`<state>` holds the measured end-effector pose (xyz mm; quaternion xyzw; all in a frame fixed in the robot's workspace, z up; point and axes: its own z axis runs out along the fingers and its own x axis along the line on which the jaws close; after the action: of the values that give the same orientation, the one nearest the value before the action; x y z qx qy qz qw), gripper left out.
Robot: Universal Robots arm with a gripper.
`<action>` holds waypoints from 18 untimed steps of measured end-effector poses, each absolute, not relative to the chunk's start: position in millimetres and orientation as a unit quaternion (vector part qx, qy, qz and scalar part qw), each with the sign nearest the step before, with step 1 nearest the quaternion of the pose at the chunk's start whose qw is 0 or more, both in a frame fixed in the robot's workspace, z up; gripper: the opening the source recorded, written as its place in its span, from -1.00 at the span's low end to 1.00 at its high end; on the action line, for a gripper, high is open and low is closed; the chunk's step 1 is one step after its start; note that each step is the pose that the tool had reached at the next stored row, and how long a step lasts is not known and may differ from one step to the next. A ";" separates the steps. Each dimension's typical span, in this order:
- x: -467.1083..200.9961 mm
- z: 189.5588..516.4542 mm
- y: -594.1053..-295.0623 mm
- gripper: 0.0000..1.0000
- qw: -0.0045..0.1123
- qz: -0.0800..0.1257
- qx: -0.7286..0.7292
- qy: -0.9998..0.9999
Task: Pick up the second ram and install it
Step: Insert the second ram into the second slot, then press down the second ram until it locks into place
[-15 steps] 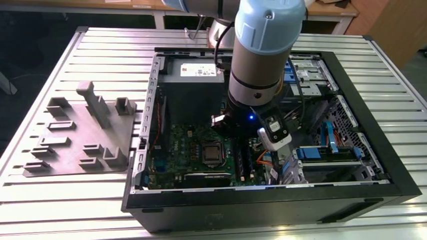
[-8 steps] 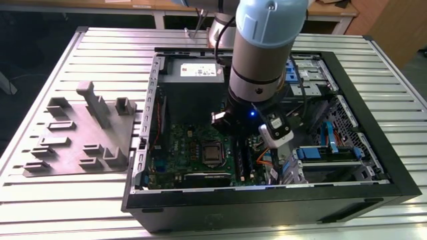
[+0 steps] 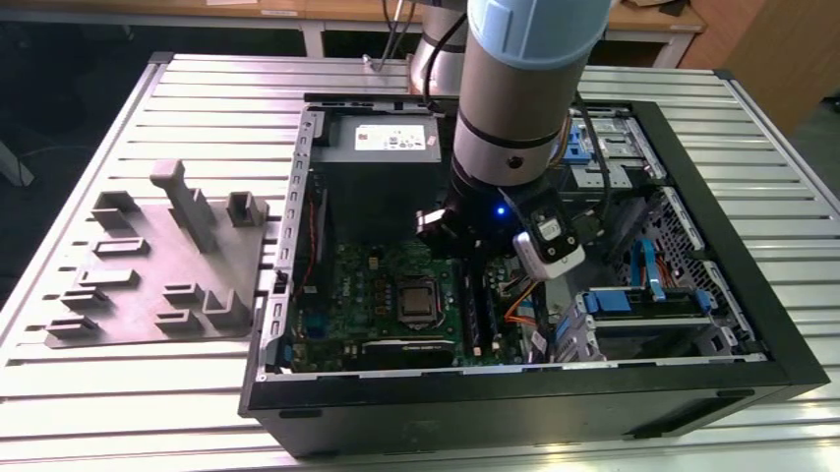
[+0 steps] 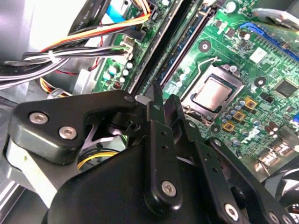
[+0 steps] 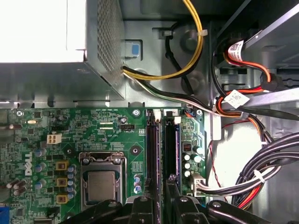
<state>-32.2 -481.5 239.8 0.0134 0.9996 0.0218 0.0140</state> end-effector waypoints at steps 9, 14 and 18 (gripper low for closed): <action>-32.2 239.9 -481.5 -0.78 0.014 0.021 0.013 1.000; -32.2 239.9 -481.5 -0.80 0.014 0.021 0.013 1.000; -32.2 239.9 -481.5 -0.80 0.014 0.021 0.013 1.000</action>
<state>-32.2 -481.5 239.9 0.0134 0.9996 0.0205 0.0141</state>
